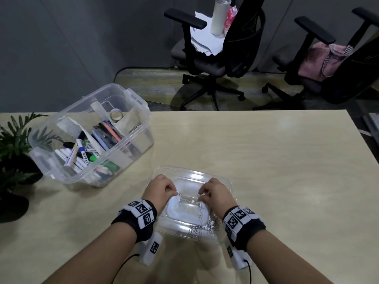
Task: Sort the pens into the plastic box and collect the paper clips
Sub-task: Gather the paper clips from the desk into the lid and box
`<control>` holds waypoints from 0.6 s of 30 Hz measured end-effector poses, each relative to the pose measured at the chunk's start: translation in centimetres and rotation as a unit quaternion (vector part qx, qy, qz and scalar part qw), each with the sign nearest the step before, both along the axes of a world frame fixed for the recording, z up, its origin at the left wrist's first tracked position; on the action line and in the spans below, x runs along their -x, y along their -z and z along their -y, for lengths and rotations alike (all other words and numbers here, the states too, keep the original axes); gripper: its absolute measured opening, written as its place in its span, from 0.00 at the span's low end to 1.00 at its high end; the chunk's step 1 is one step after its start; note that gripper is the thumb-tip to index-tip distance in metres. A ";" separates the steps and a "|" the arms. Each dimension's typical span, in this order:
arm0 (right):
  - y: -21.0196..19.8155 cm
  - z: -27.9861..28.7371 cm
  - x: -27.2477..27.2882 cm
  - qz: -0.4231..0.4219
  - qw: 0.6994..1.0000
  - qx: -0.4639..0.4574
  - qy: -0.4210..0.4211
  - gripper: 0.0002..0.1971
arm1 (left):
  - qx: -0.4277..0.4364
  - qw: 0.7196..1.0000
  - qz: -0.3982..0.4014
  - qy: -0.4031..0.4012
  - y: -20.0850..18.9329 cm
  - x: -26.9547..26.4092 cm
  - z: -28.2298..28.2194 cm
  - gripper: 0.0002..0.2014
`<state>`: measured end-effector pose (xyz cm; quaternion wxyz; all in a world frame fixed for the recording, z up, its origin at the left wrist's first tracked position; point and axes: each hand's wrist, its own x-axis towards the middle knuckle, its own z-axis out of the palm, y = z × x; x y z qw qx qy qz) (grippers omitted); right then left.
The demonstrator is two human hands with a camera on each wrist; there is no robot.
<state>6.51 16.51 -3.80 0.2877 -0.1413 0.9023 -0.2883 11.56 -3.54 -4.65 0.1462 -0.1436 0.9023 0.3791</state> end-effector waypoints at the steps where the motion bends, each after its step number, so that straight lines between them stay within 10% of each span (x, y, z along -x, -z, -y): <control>1: 0.1 0.1 -0.1 -0.001 1.000 0.006 0.005 0.07 | 0.006 1.000 0.006 -0.002 0.0 0.1 0.0 0.08; 18: -1.1 1.0 -0.1 0.004 0.998 -0.011 -0.064 0.08 | -0.048 0.995 -0.002 -0.088 -1.8 -1.6 3.5 0.13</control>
